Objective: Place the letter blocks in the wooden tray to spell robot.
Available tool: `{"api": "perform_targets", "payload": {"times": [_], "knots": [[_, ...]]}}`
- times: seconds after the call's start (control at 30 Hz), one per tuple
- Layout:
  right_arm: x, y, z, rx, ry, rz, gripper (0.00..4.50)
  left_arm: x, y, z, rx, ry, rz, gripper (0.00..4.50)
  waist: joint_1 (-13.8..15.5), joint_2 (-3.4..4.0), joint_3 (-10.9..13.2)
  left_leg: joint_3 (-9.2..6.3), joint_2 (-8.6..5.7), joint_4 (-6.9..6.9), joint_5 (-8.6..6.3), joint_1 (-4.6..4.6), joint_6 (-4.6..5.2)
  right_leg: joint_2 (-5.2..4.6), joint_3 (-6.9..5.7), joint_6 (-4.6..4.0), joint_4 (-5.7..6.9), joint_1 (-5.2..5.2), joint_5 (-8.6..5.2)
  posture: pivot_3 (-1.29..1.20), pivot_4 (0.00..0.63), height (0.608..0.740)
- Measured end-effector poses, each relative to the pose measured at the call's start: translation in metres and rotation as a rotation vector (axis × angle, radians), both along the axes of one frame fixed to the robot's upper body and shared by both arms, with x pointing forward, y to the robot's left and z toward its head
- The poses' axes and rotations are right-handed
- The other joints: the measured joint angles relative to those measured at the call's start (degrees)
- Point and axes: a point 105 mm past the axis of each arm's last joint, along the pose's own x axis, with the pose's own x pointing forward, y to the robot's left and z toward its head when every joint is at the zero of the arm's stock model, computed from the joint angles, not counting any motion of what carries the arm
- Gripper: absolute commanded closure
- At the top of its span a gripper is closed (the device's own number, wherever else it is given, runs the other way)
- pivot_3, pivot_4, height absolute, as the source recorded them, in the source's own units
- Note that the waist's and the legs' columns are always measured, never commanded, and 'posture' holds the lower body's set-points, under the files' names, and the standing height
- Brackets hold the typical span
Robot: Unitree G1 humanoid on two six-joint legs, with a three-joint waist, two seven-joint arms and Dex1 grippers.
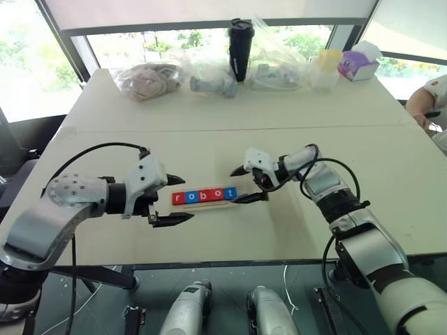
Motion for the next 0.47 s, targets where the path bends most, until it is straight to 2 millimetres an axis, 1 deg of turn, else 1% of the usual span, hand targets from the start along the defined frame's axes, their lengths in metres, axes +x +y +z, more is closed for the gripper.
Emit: {"api": "perform_targets", "payload": {"times": [0.07,0.13,0.2,0.23,0.27,0.33,0.37,0.47], "knots": [[0.004,-0.001,0.015,0.052,-0.03,-0.033,0.02,0.002,0.001,0.0,-0.006,0.001,0.01,0.0,0.0,0.01,0.0,0.0,0.0,0.0,0.0,0.0,0.0,0.0,0.01,0.0,0.01,-0.01,0.0,0.0,0.15,0.74],[0.005,-0.003,0.035,0.097,-0.087,-0.062,0.02,0.007,0.006,0.001,-0.043,0.001,0.05,0.0,0.1,0.01,0.0,0.0,0.0,0.0,0.0,0.0,0.0,-0.01,0.01,0.0,0.02,-0.03,0.0,0.0,0.15,0.74],[0.0,-0.012,0.055,0.149,-0.147,-0.106,0.02,0.014,0.018,0.005,-0.096,-0.003,0.121,0.0,0.3,-0.02,0.0,-0.07,0.0,-0.01,-0.01,0.0,0.0,-0.02,-0.02,0.0,-0.01,-0.13,-0.01,0.0,0.15,0.74],[-0.004,-0.018,0.059,0.163,-0.162,-0.13,0.02,0.016,0.027,0.005,-0.103,-0.001,0.16,0.0,0.3,-0.02,0.0,-0.07,-0.01,-0.04,-0.01,0.0,0.0,-0.05,-0.02,-0.01,-0.03,-0.14,-0.01,0.0,0.15,0.74],[-0.008,-0.025,0.06,0.174,-0.161,-0.162,0.02,0.015,0.035,0.003,-0.1,0.005,0.19,0.0,0.3,-0.02,0.0,-0.07,-0.02,-0.06,-0.01,-0.01,0.0,-0.06,-0.01,-0.01,-0.03,-0.13,-0.01,0.0,0.15,0.74],[-0.021,-0.041,0.055,0.188,-0.136,-0.239,0.02,0.009,0.052,-0.008,-0.083,0.054,0.259,0.0,0.2,-0.01,0.0,-0.04,-0.03,-0.12,-0.03,-0.02,0.02,-0.11,0.03,-0.03,-0.05,-0.13,-0.02,0.0,0.15,0.74],[-0.026,-0.048,0.052,0.191,-0.114,-0.278,0.02,0.006,0.057,-0.014,-0.082,0.079,0.284,0.0,0.2,0.0,0.0,-0.03,-0.02,-0.12,-0.03,-0.06,0.02,-0.12,0.05,-0.13,-0.04,-0.11,-0.08,0.0,0.15,0.74],[-0.044,-0.058,0.05,0.231,-0.069,-0.353,0.02,-0.007,0.066,-0.025,-0.113,0.125,0.335,0.0,0.2,0.01,0.0,-0.03,0.03,-0.13,-0.03,-0.09,0.02,-0.13,0.06,-0.24,-0.02,-0.12,-0.14,0.0,0.15,0.74]]}}
